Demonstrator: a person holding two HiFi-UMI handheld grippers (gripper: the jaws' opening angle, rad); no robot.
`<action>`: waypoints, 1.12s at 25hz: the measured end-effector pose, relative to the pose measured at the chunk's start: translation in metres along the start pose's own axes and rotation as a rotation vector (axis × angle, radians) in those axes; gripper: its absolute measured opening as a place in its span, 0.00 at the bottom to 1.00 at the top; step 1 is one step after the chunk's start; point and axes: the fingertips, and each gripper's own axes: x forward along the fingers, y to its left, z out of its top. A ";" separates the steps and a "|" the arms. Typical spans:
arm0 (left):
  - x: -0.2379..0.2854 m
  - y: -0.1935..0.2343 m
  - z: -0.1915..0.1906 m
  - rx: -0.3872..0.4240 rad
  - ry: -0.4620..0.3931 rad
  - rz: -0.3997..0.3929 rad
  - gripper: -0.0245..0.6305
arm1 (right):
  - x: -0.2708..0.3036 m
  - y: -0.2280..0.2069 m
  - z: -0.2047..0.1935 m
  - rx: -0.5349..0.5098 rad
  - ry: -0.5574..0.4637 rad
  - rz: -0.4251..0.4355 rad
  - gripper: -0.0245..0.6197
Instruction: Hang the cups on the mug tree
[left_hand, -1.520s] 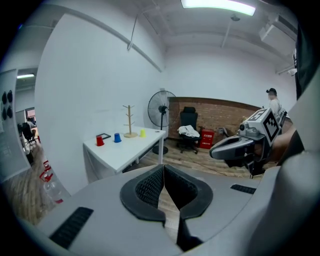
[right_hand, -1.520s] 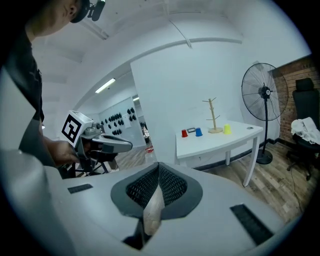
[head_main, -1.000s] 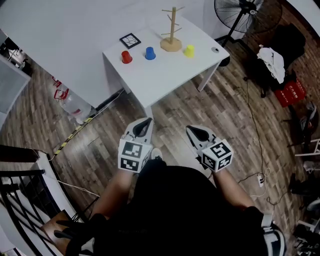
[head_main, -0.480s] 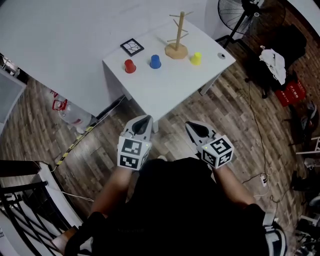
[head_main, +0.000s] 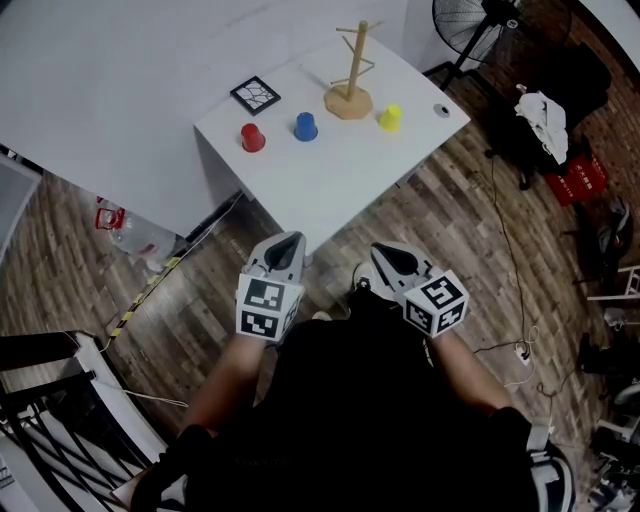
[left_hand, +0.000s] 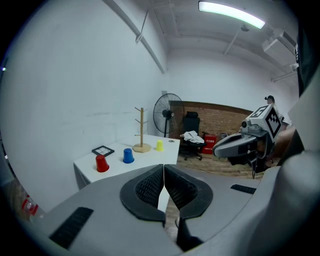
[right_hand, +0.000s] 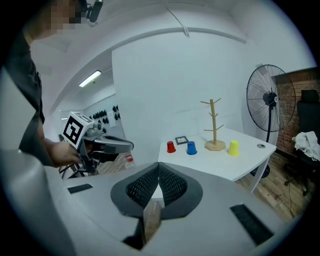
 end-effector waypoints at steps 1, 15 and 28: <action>0.003 0.000 0.000 -0.002 0.004 0.000 0.07 | 0.002 -0.004 0.000 0.004 0.001 0.000 0.05; 0.089 0.043 0.033 -0.029 0.056 0.079 0.07 | 0.066 -0.100 0.043 -0.021 -0.013 0.064 0.05; 0.159 0.086 0.073 -0.096 0.093 0.256 0.07 | 0.136 -0.181 0.074 -0.072 0.044 0.246 0.05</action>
